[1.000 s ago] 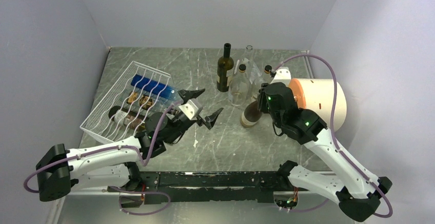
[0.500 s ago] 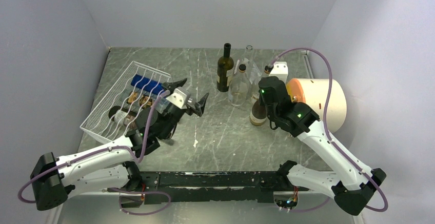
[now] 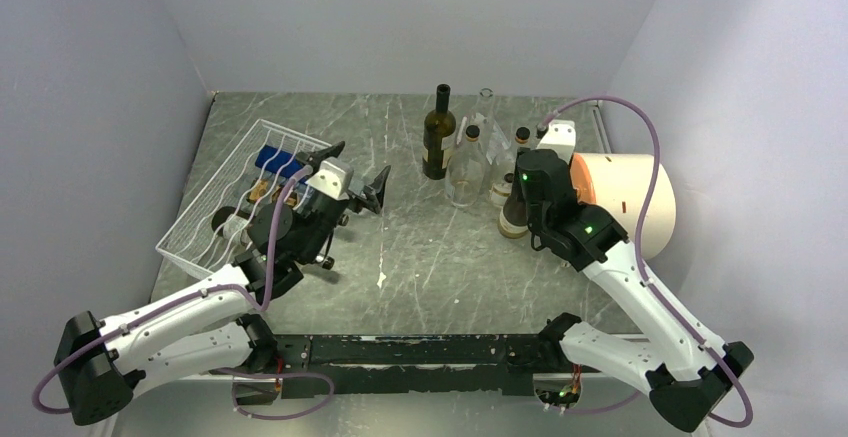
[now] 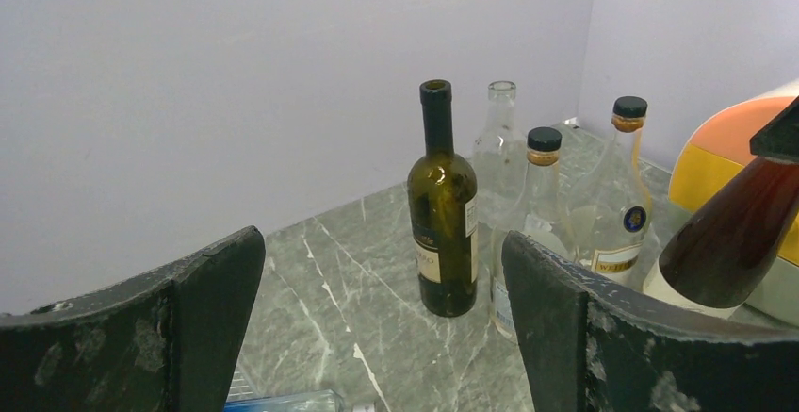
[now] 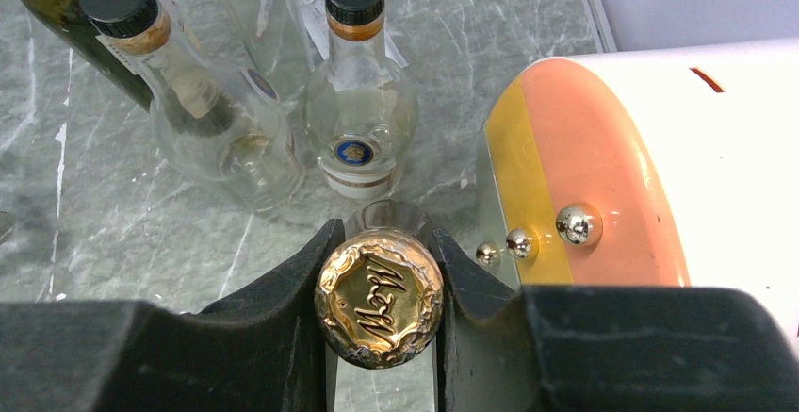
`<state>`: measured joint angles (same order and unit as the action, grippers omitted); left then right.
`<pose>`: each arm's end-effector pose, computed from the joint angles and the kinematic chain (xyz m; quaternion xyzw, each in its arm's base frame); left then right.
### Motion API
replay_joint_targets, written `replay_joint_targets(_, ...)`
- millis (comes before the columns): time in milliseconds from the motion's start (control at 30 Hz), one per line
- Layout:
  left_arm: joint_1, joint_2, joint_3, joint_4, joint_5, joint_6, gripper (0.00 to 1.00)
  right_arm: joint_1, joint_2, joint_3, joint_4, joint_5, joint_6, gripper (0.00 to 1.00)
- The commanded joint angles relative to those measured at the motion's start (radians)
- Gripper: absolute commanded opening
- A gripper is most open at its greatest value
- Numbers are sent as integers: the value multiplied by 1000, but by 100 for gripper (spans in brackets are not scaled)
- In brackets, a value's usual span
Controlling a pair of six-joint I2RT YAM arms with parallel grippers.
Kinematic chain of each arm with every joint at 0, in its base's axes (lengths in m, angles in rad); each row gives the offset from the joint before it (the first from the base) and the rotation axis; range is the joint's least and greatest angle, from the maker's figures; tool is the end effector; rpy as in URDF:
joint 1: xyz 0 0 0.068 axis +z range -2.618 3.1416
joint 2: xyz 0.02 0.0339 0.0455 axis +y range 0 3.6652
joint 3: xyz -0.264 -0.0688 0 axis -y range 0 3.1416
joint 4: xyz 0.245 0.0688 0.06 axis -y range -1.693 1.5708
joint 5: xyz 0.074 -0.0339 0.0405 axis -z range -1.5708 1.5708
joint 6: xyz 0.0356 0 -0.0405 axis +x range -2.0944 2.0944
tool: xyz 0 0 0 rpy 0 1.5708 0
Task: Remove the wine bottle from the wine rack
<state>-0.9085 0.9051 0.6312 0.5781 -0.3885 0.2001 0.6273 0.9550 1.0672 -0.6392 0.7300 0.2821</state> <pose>0.1404 -0.1582 0.3447 0.1733 0.5756 -0.1672 0.7814 0.1687 0.0930 0.3655 0.0362 0.8283 -0.0735 0.5543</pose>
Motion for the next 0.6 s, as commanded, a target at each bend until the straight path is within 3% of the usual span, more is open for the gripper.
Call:
replay_joint_targets(0,15,-19,30,-1,-4,32,100,-8,-49,19,73,35,2,58)
replay_joint_targets(233,69,-51,39,-21,4,45,99,-9,-66,139,34,-18,-84,81)
replay_joint_targets(433,151,-100,35,-19,-17,52,99,-9,-44,228,57,-214,-253,84)
replay_joint_targets(567,180,-127,25,-4,-45,82,99,-8,-20,274,81,-412,-277,85)
